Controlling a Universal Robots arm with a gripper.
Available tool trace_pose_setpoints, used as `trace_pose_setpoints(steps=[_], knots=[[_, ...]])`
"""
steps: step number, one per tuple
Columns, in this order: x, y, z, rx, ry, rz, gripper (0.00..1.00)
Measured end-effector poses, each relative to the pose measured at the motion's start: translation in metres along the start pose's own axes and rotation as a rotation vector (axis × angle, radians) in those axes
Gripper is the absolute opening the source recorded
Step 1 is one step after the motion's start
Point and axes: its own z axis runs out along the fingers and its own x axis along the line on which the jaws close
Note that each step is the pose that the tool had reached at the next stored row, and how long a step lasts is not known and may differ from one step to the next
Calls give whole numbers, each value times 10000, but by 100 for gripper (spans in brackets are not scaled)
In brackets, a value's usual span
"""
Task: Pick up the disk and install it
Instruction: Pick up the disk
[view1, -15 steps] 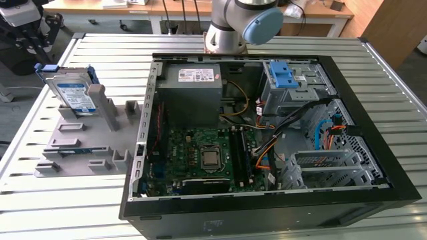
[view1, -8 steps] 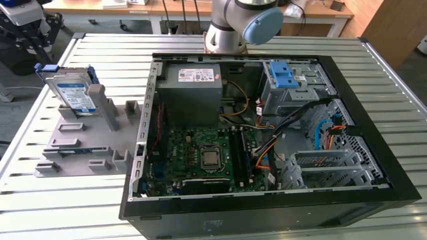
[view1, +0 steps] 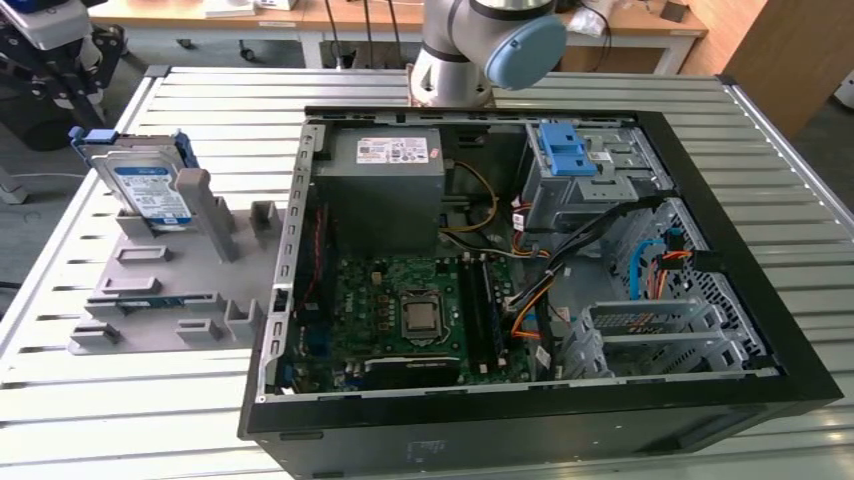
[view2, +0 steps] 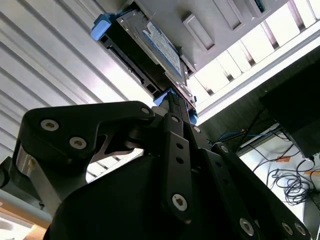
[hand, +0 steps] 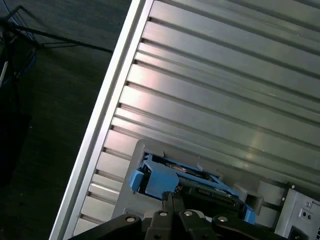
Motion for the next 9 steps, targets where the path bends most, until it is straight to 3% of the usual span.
trace_pose_setpoints(steps=[9], knots=[[0,0,1,-6,27,-741,11]])
